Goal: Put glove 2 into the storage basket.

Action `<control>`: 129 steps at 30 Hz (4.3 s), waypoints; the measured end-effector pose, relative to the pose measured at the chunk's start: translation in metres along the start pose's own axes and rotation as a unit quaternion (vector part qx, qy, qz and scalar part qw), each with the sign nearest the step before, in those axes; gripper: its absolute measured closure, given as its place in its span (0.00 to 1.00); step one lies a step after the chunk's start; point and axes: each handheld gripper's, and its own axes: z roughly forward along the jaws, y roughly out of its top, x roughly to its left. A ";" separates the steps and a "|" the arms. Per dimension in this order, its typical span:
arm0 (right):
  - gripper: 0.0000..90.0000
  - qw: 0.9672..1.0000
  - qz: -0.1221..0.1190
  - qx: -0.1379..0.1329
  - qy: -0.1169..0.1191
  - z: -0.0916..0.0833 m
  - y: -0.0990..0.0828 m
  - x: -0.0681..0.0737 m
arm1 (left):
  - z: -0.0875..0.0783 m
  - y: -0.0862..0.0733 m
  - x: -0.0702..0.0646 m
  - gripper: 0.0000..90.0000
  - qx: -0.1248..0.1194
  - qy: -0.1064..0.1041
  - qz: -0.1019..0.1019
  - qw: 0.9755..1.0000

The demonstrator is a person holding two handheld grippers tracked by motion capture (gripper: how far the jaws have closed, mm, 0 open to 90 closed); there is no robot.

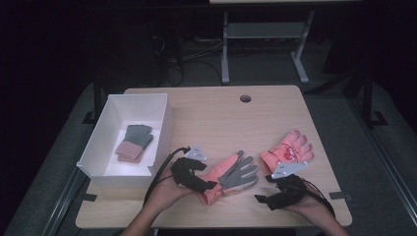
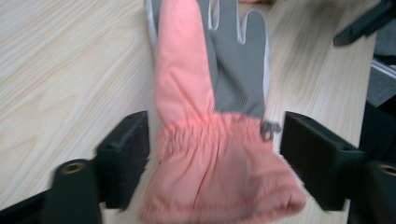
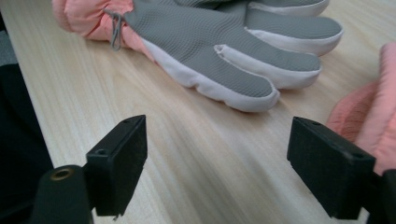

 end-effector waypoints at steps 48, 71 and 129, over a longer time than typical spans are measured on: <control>0.52 0.982 0.086 -0.030 -0.167 -0.024 0.014 -0.108 | -0.022 -0.071 -0.012 0.16 0.001 0.026 -0.011 1.000; 0.98 0.980 0.103 -0.030 -0.168 -0.017 -0.004 -0.120 | -0.018 -0.072 -0.011 0.16 0.007 0.022 -0.023 0.999; 0.99 0.989 0.067 -0.084 -0.106 -0.035 0.044 -0.060 | 0.023 -0.026 -0.044 0.99 0.013 -0.050 0.029 0.998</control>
